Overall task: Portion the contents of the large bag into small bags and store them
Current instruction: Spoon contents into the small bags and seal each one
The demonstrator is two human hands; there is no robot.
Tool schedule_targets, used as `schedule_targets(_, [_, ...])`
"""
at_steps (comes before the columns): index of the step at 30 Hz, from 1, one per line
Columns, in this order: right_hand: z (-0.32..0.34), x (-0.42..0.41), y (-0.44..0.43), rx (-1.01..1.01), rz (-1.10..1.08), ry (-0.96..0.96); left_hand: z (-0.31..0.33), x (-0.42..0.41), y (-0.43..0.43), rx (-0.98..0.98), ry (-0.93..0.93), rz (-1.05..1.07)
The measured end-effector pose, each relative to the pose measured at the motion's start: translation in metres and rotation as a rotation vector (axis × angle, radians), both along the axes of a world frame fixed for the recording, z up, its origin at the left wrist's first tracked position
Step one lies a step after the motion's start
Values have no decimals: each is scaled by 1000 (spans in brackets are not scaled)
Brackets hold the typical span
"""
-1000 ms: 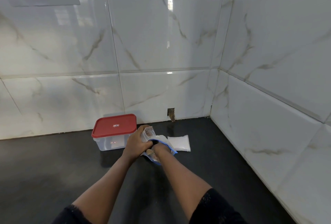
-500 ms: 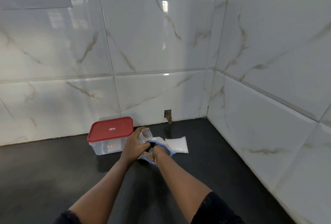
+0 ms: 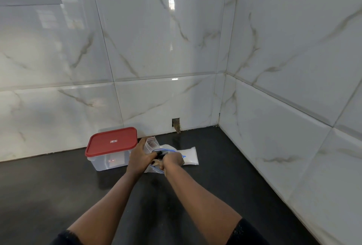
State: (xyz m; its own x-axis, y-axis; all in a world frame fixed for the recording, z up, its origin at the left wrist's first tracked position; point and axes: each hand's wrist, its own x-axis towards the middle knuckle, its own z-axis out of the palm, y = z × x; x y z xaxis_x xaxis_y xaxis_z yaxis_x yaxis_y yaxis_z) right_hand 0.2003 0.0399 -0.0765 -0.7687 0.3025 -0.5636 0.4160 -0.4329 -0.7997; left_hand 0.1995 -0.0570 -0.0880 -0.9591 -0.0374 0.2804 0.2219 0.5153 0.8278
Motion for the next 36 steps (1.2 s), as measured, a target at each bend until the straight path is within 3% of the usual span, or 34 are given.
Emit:
schedule_targets(5, [4, -5, 11, 295, 98, -39, 3, -5, 6, 13, 22, 1])
schedule_targets(10, [12, -3, 24, 348, 98, -71, 2, -5, 12, 8, 22, -5])
schedule_targets(12, [10, 0, 28, 276, 28, -79, 1, -4, 14, 8, 19, -10])
schedule_targets(17, [13, 15, 15, -171, -147, 11, 1, -3, 14, 6, -7, -15])
schedule_targets(19, [12, 13, 8, -259, -212, -13, 3, -2, 13, -8, -20, -16])
schedule_targets(26, [-23, -27, -8, -332, -216, -94, 8, -3, 7, -5, -19, -20])
schedule_targets(31, [13, 3, 2, -185, -107, -152, 5, -3, 2, -58, -42, -78])
schedule_targets(35, [27, 15, 3, -405, -54, -118, 6, -3, 0, -58, -47, -78])
schedule_targets(36, [22, 7, 4, -366, -55, -159, 7, -3, 0, -47, -49, -80])
